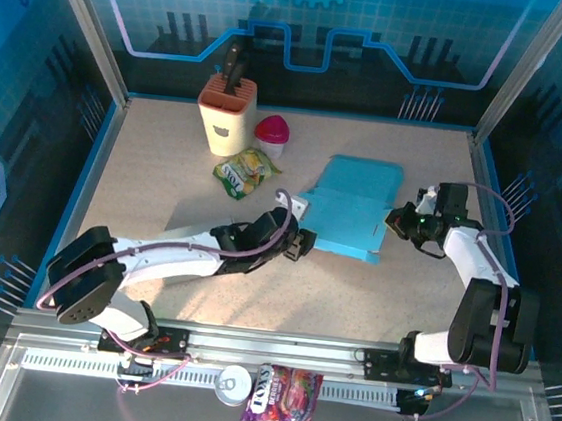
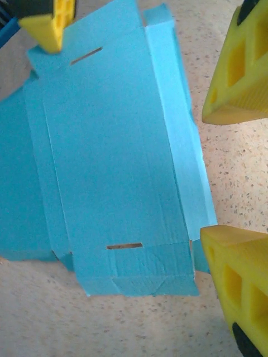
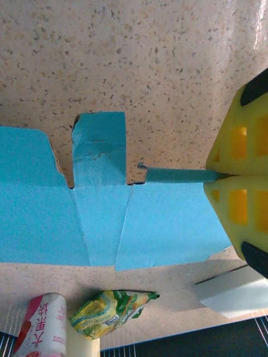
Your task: Fold the paper box
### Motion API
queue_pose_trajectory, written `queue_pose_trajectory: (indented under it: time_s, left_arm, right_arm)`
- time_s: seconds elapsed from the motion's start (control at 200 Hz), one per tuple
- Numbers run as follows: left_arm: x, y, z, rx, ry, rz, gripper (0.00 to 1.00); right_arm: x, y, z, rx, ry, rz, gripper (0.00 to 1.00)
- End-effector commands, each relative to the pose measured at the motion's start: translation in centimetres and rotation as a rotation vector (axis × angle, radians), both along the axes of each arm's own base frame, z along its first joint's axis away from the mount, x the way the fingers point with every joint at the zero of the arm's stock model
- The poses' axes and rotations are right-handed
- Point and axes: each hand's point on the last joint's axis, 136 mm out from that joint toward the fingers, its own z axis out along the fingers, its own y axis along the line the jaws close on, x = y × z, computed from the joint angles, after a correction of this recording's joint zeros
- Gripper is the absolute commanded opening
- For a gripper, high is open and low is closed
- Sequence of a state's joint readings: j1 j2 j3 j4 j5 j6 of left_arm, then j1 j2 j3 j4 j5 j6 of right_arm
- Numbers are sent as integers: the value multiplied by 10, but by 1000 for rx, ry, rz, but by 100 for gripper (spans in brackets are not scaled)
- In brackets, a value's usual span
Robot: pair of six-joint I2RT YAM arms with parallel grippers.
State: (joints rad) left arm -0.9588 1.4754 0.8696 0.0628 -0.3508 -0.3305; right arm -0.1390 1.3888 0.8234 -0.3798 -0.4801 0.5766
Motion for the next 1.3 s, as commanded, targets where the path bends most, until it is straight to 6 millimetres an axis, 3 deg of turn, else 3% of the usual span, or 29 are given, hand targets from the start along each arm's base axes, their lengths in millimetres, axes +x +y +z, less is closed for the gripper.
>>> queue_pose_trajectory:
  time_s: [0.0,0.08,0.09,0.27,0.66,0.73,0.825,0.88,0.95,1.015,1.076,1.296]
  left_arm:
    - [-29,-10,-18,247,-162,-235,52]
    - [-38,-22,-26,354,-268,-321,53]
    - [-37,-22,-27,368,-276,-322,53]
    - [-6,-23,-43,610,-428,-272,63]
    - [45,-39,-39,768,-646,-149,69]
    - [51,-42,-29,791,-709,-121,58]
    - [48,-44,-18,785,-730,-135,18]
    - [45,-41,-9,763,-706,-129,0]
    - [44,-33,11,728,-678,-85,0]
    - [39,-28,21,713,-626,-94,0]
    - [34,-24,29,690,-555,-106,0]
    - [16,-25,47,597,-378,-163,0]
  right_arm:
    - [-2,2,11,42,24,7,0]
    - [-5,3,11,61,42,11,0]
    - [-1,3,18,61,25,14,0]
    - [0,5,28,86,36,39,0]
    - [-2,11,32,143,61,66,0]
    - [-2,11,33,135,60,66,0]
    - [-1,9,35,139,49,61,0]
    - [1,9,44,146,7,52,17]
    - [1,5,62,156,-70,19,47]
    - [-2,-2,81,158,-136,-38,63]
    - [-2,-6,102,190,-199,-89,71]
    - [-2,19,121,550,-223,-219,85]
